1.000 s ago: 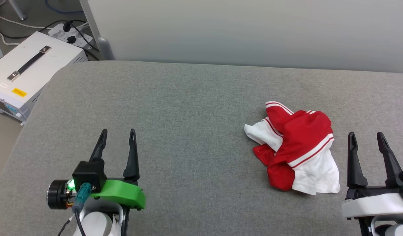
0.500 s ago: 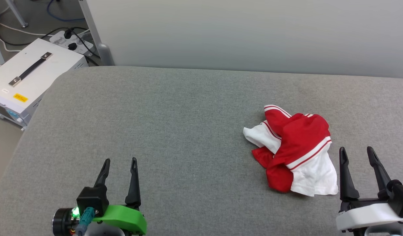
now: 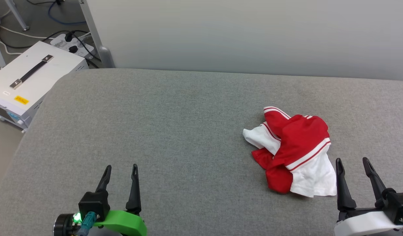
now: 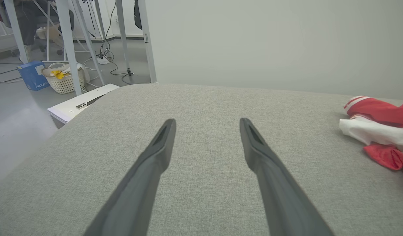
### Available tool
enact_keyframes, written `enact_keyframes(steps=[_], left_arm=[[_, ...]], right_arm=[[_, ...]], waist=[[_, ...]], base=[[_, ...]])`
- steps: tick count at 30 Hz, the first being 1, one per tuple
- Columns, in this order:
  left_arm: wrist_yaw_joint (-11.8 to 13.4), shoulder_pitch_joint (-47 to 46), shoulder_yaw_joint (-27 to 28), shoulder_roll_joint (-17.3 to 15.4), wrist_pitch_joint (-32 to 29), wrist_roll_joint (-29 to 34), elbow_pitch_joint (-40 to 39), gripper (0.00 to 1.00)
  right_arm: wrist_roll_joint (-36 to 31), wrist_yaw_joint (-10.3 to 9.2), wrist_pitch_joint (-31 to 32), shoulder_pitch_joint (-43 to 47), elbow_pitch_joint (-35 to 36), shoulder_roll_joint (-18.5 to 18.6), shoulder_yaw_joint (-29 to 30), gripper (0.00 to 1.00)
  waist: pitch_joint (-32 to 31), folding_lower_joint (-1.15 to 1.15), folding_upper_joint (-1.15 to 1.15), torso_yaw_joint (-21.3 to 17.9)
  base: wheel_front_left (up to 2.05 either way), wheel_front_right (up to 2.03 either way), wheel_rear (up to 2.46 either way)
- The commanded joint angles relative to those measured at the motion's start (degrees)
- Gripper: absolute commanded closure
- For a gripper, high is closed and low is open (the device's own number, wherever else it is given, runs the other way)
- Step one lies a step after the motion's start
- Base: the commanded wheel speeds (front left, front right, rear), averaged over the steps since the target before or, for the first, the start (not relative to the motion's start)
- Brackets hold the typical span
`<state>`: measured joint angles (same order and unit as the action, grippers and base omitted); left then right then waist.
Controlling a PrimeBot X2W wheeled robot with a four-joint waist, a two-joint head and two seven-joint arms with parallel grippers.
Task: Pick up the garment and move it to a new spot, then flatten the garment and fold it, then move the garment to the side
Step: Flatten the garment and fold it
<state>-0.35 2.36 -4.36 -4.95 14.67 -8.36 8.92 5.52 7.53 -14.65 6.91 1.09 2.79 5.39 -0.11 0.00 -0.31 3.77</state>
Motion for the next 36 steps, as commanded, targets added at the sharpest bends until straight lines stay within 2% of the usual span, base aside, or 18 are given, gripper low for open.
enact_keyframes(steps=[1,10,17,23,29,31,36], left_arm=[[-0.43,0.93,0.4,0.49,0.32,0.76,0.19,0.0],[-1.49,0.96,1.47,1.28,0.33,1.85,0.09,0.0],[-1.85,0.08,1.92,1.65,0.33,2.25,0.0,0.0],[-2.01,-0.97,1.94,1.86,0.33,2.42,-0.03,0.0],[-1.81,-1.06,2.34,1.97,0.33,2.3,-0.18,0.0],[-1.74,-1.02,2.51,2.0,0.33,2.24,-0.29,0.0],[-1.65,-1.48,2.6,2.04,0.33,2.19,-0.65,0.0]], right_arm=[[-0.29,-0.04,-0.35,0.61,-0.21,0.09,-0.15,0.0],[-1.18,-0.04,-0.35,-0.79,0.98,0.09,0.57,0.0],[-4.58,-0.04,-0.35,-8.2,4.84,0.82,2.67,0.0],[-2.76,-0.04,-0.35,-16.89,4.24,7.19,2.27,0.0],[0.43,-0.04,0.48,-23.17,-4.04,16.13,-4.22,0.0],[3.0,-0.04,4.81,-25.24,-6.31,18.94,-7.47,0.0],[12.99,-0.04,21.5,-29.78,-9.25,26.14,-15.97,0.0]], waist=[[-0.03,0.0,0.31,0.0],[0.27,0.0,0.31,0.05],[1.53,0.0,0.31,-0.18],[2.77,0.0,0.31,-0.18],[3.39,0.0,0.31,-0.69],[3.69,0.0,0.31,-0.99],[4.85,0.0,0.31,-1.58]], base=[[0.0,0.0,0.0],[0.0,0.0,0.0],[0.0,0.0,0.0],[0.0,0.0,0.0],[0.0,0.0,0.0],[0.0,0.0,0.0],[0.0,0.0,0.0]])
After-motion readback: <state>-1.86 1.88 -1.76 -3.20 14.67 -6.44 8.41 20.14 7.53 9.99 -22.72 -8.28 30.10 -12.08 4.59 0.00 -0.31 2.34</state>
